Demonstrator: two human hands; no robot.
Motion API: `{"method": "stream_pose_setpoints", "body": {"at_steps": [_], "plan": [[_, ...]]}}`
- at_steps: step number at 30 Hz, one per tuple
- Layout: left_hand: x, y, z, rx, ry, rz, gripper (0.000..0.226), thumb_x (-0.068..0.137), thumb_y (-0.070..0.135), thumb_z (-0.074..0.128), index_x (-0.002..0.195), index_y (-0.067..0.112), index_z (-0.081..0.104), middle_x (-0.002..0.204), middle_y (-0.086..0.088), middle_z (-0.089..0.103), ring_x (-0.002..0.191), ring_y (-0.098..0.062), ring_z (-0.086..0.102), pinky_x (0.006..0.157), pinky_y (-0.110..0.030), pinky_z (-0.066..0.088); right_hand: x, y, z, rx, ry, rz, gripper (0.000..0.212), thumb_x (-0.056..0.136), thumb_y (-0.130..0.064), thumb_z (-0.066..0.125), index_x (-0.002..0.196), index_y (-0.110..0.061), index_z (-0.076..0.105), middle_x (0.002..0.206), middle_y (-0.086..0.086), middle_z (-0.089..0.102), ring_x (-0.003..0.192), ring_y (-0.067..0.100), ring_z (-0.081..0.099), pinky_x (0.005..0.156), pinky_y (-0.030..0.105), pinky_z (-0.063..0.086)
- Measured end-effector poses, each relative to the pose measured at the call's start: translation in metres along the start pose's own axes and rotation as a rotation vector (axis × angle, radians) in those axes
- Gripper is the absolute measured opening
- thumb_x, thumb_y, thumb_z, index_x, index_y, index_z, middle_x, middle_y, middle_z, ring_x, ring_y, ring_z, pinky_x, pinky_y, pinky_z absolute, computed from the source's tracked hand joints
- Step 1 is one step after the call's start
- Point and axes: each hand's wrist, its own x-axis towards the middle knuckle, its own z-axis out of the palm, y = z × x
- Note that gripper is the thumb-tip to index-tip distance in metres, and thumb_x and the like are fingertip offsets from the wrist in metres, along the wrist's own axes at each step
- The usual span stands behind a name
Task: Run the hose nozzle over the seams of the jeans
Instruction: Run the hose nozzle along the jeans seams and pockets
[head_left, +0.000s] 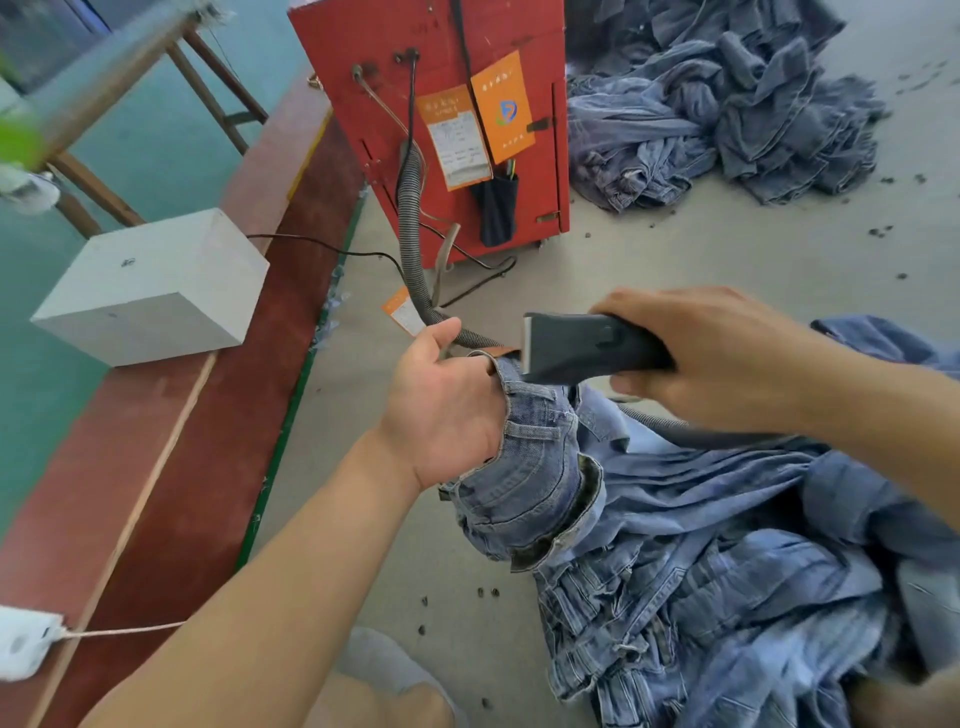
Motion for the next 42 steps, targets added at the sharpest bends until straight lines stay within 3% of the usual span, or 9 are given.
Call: {"method": "stream_pose_setpoints", "body": {"at_steps": [3,8,13,18,23,27,33,36,42], "plan": [[-0.001,0.001,-0.003,0.022,0.001,0.017,0.090,0.101,0.062,0.016,0.155,-0.008,0.032,0.161,-0.032,0.029,0.148,-0.046,0.031,0.123,-0.051,0.023,-0.005,0.011,-0.001,-0.069,-0.113,0.030,0.032,0.091,-0.032,0.073,0.115,-0.041,0.053,0.092,-0.019,0.061,0.082,0.001,0.055,0.071,0.028,0.046],[0.002,-0.005,-0.006,0.023,0.001,0.001,0.090,0.101,0.064,0.017,0.155,-0.006,0.035,0.153,-0.031,0.042,0.136,-0.043,0.047,0.116,-0.049,0.036,-0.013,-0.014,0.029,-0.104,-0.102,-0.140,0.034,0.093,-0.038,0.067,0.123,-0.040,0.050,0.094,-0.014,0.057,0.079,0.011,0.056,0.068,0.033,0.047],[-0.002,-0.008,-0.003,0.028,-0.025,-0.012,0.086,0.101,0.067,0.015,0.160,0.006,0.032,0.163,-0.027,0.030,0.146,-0.043,0.034,0.121,-0.055,0.024,0.000,0.014,0.008,0.025,0.032,0.015,0.040,0.089,-0.032,0.078,0.121,-0.038,0.055,0.092,-0.017,0.061,0.079,0.010,0.057,0.068,0.029,0.036],[-0.001,-0.013,-0.002,0.013,-0.009,-0.044,0.087,0.102,0.070,0.017,0.159,0.006,0.033,0.163,-0.026,0.032,0.153,-0.044,0.026,0.125,-0.057,0.017,-0.002,0.009,0.017,-0.025,-0.123,-0.010,0.033,0.090,-0.032,0.073,0.117,-0.039,0.055,0.097,-0.016,0.065,0.085,0.011,0.059,0.070,0.025,0.043],[-0.003,-0.012,-0.010,0.031,0.069,-0.058,0.082,0.102,0.069,0.024,0.156,0.010,0.043,0.154,-0.020,0.047,0.138,-0.039,0.049,0.111,-0.051,0.042,0.015,0.011,0.012,0.084,0.037,-0.002,0.034,0.088,-0.031,0.077,0.117,-0.028,0.058,0.093,-0.010,0.066,0.082,0.016,0.057,0.069,0.027,0.043],[-0.012,0.003,-0.026,0.169,0.219,-0.043,0.067,0.101,0.055,0.048,0.148,0.007,0.053,0.149,-0.021,0.055,0.131,-0.037,0.058,0.100,-0.049,0.055,0.016,0.062,-0.020,0.018,0.051,0.120,0.038,0.086,-0.026,0.080,0.118,-0.031,0.059,0.087,-0.015,0.062,0.078,0.012,0.054,0.065,0.007,0.030],[-0.024,0.011,-0.068,0.436,0.737,-0.043,0.029,0.100,0.009,0.056,0.123,-0.002,0.068,0.123,-0.027,0.069,0.083,-0.030,0.073,0.071,-0.038,0.063,0.001,0.109,-0.020,-0.109,-0.014,0.141,0.050,0.086,-0.023,0.080,0.122,-0.045,0.052,0.084,-0.023,0.056,0.084,0.020,0.054,0.076,0.038,0.044],[-0.029,0.013,-0.080,0.467,0.894,-0.028,0.016,0.098,0.001,0.055,0.109,0.001,0.067,0.086,-0.017,0.074,0.066,-0.025,0.071,0.066,-0.037,0.060,-0.002,0.124,-0.020,-0.136,0.004,0.135,0.051,0.086,-0.026,0.081,0.122,-0.046,0.050,0.086,-0.018,0.058,0.084,0.023,0.054,0.076,0.041,0.046],[-0.015,0.018,-0.087,0.584,0.994,0.037,0.021,0.097,0.001,0.054,0.109,0.012,0.066,0.093,-0.016,0.071,0.073,-0.029,0.067,0.067,-0.038,0.054,-0.011,0.132,-0.013,-0.105,-0.028,0.172,0.051,0.087,-0.028,0.080,0.123,-0.047,0.048,0.094,-0.009,0.064,0.085,0.025,0.056,0.079,0.044,0.049]]}}
